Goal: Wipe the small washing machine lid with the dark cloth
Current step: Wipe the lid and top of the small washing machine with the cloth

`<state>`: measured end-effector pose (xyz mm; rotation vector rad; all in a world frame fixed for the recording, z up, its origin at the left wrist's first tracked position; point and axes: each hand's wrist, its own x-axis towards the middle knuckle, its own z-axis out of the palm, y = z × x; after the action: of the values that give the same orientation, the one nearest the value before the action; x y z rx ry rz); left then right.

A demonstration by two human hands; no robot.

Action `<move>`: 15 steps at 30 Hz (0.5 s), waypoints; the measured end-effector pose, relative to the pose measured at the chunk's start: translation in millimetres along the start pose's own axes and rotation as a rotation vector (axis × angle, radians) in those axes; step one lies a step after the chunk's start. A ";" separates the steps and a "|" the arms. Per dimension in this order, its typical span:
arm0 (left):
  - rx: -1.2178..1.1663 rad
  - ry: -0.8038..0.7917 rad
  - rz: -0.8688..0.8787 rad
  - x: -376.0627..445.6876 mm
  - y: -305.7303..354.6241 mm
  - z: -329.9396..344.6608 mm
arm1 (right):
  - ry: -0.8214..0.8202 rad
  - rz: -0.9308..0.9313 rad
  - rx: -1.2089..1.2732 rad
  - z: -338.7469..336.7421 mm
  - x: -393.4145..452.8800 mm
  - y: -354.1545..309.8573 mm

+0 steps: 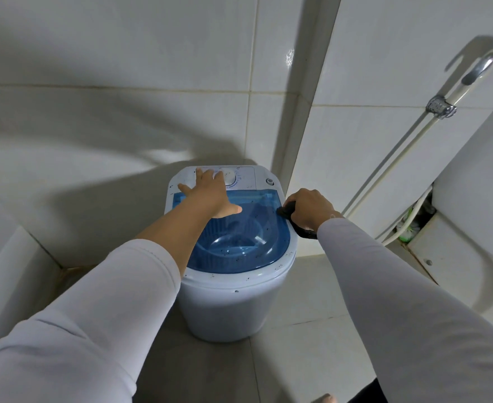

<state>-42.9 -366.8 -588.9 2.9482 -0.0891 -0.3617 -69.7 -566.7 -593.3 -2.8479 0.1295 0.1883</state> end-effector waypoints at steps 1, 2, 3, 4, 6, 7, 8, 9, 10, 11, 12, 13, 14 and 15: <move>0.014 -0.013 0.002 -3.3 0.7 1.3 | 0.004 0.004 0.007 1.0 -3.8 0.6; 0.029 -0.024 0.002 -6.3 1.5 3.0 | 0.006 0.009 0.013 1.9 -7.4 1.6; 0.044 -0.030 0.001 -8.9 2.3 5.3 | 0.006 0.010 0.016 3.1 -10.5 2.5; 0.055 -0.032 0.000 -11.1 2.9 7.5 | 0.005 0.010 0.015 3.9 -13.7 3.3; 0.072 -0.041 -0.002 -15.6 4.0 12.6 | 0.004 0.011 0.011 5.3 -20.2 4.6; 0.078 -0.044 -0.002 -17.5 4.2 15.3 | 0.006 0.011 0.010 6.1 -23.1 5.3; 0.082 -0.042 -0.004 -19.1 4.1 17.8 | 0.007 0.012 0.011 6.8 -26.2 6.1; 0.082 -0.037 -0.009 -20.3 3.5 19.8 | 0.011 0.013 0.016 7.7 -28.6 6.8; 0.078 -0.029 -0.015 -21.1 2.6 21.4 | 0.014 0.017 0.021 8.3 -31.7 7.5; 0.074 -0.021 -0.019 -21.7 1.7 22.4 | 0.016 0.019 0.025 8.8 -34.4 7.9; 0.073 -0.012 -0.019 -22.5 1.0 23.0 | 0.015 0.021 0.028 9.4 -37.1 8.2; 0.070 -0.004 -0.015 -23.4 0.5 23.8 | 0.013 0.023 0.031 10.4 -39.3 8.8; 0.067 0.005 -0.008 -24.6 0.4 24.4 | 0.010 0.027 0.035 11.1 -41.8 8.7; 0.063 0.015 0.000 -25.9 0.6 25.2 | 0.009 0.031 0.038 12.1 -44.1 8.8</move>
<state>-74.2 -369.4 -606.8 3.0122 -0.1001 -0.3428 -115.7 -568.5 -601.0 -2.8109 0.1768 0.1772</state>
